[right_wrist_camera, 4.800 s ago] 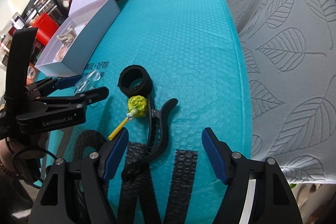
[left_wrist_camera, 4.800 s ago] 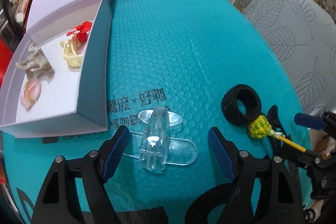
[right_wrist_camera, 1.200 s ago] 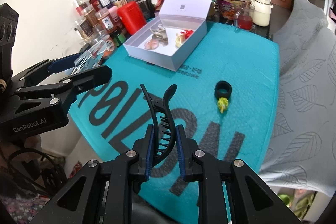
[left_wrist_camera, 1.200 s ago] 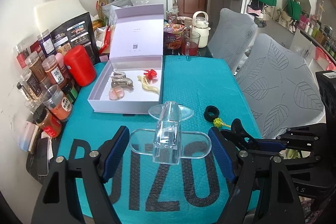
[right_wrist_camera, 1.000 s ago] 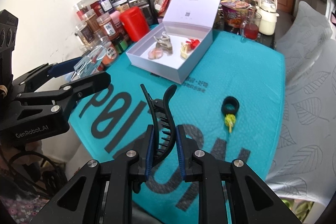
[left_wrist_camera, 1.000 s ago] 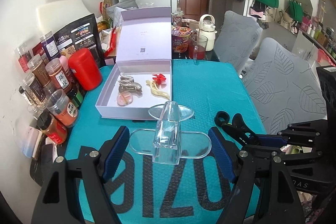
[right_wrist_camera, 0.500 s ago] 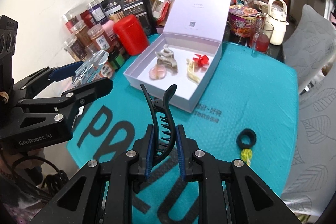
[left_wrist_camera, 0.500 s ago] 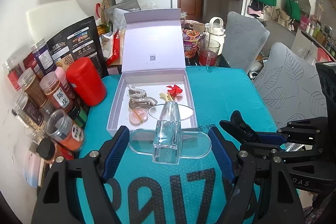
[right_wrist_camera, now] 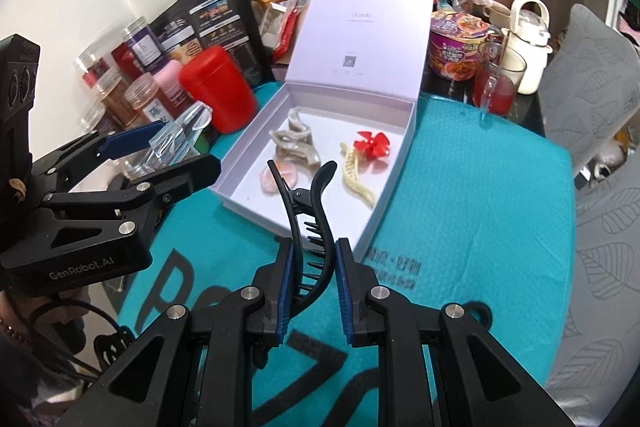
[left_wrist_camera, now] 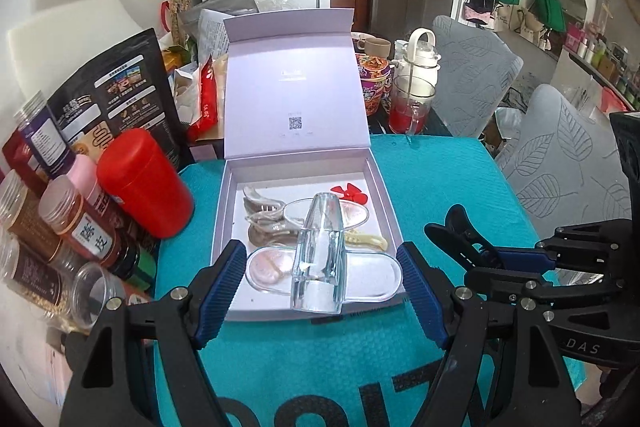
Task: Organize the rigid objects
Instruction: 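Carry the clear plastic piece and black claw clip into the white box with both tools, then open the left tool to release the clear piece while the right tool releases the black clip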
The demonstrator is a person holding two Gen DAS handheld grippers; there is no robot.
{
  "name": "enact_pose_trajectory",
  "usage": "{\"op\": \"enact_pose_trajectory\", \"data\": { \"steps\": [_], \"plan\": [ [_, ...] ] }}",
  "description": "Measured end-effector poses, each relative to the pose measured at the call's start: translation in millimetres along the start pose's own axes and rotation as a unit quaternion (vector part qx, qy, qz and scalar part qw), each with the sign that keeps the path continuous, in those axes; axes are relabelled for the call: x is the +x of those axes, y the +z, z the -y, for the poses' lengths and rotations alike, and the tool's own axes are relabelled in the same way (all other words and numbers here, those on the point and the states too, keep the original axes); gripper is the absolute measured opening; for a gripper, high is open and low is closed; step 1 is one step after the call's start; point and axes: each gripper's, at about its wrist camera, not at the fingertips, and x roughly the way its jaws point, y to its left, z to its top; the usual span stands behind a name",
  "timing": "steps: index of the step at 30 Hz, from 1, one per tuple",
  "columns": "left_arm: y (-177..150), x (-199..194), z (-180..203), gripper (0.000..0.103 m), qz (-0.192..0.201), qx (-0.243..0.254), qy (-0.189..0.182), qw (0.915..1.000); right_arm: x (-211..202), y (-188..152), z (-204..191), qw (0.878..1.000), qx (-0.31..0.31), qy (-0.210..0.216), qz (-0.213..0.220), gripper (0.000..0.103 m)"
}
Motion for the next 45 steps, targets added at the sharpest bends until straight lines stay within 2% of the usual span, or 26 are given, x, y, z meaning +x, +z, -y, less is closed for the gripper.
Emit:
{"op": "enact_pose_trajectory", "data": {
  "steps": [11, 24, 32, 45],
  "plan": [
    [31, 45, -27, 0.077, -0.002, 0.014, -0.003, 0.9999, 36, 45, 8, 1.000, 0.009, -0.011, 0.010, 0.020],
    [60, 88, -46, 0.077, 0.010, 0.023, -0.003, 0.9997, 74, 81, 24, 0.999, 0.022, -0.020, 0.024, 0.020],
    [65, 113, -50, 0.077, 0.009, 0.029, 0.000, 0.9995, 98, 93, 35, 0.999, 0.025, -0.026, 0.027, 0.020],
    [59, 155, -62, 0.077, -0.026, 0.014, 0.005, 0.9995, 139, 104, 47, 0.999, 0.031, -0.019, 0.015, 0.020]
  ]
}}
